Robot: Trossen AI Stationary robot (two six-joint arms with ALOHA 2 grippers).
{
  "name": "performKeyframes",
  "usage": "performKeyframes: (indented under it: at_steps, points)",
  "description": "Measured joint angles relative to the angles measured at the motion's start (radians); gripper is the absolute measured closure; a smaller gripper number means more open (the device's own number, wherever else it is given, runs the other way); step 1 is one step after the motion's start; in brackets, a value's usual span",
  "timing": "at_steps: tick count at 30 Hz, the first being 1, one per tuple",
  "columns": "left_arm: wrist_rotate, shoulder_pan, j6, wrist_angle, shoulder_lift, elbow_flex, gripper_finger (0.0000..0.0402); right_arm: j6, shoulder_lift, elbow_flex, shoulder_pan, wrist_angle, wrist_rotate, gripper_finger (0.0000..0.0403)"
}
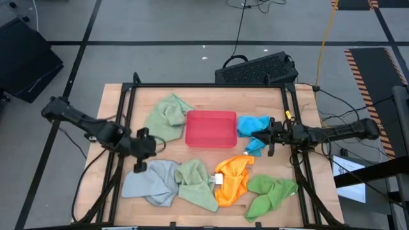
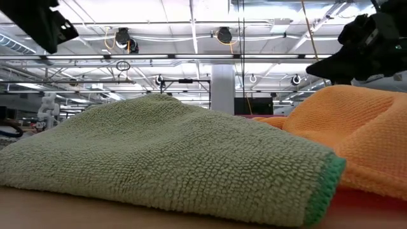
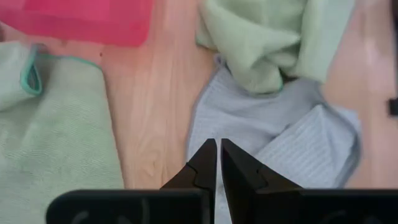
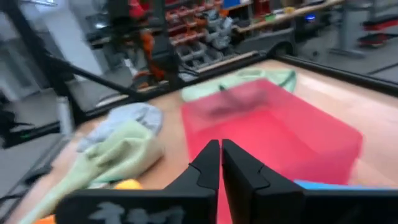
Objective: Fold microfiber towels
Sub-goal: Fold the gray microfiber cloth
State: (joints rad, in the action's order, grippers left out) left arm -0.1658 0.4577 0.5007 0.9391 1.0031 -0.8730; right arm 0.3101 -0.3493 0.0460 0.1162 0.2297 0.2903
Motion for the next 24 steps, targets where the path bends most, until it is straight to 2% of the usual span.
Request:
performKeyframes:
  at_steps: [4,10,17,21,24]
  points:
    - [-0.108,0.087,0.013,-0.011,0.041,0.0,0.0378,-0.086,-0.075,0.098,-0.004,0.012,0.026,0.0356]
    - [-0.232,0.139,0.038,-0.013,0.059,0.0,0.0378,-0.327,-0.182,0.363,-0.005,0.019,-0.011,0.0318]
    - [-0.247,0.154,0.083,-0.029,0.059,0.0,0.0378,-0.463,-0.362,0.708,0.007,-0.065,-0.031,0.0314]
    - [-0.245,0.197,0.19,-0.042,0.074,0.0,0.0378,-0.454,-0.488,0.881,0.023,-0.258,-0.03,0.0314]
    - [-0.235,0.248,0.26,-0.062,0.101,0.0,0.0378,-0.399,-0.586,0.952,0.038,-0.359,-0.028,0.0314]
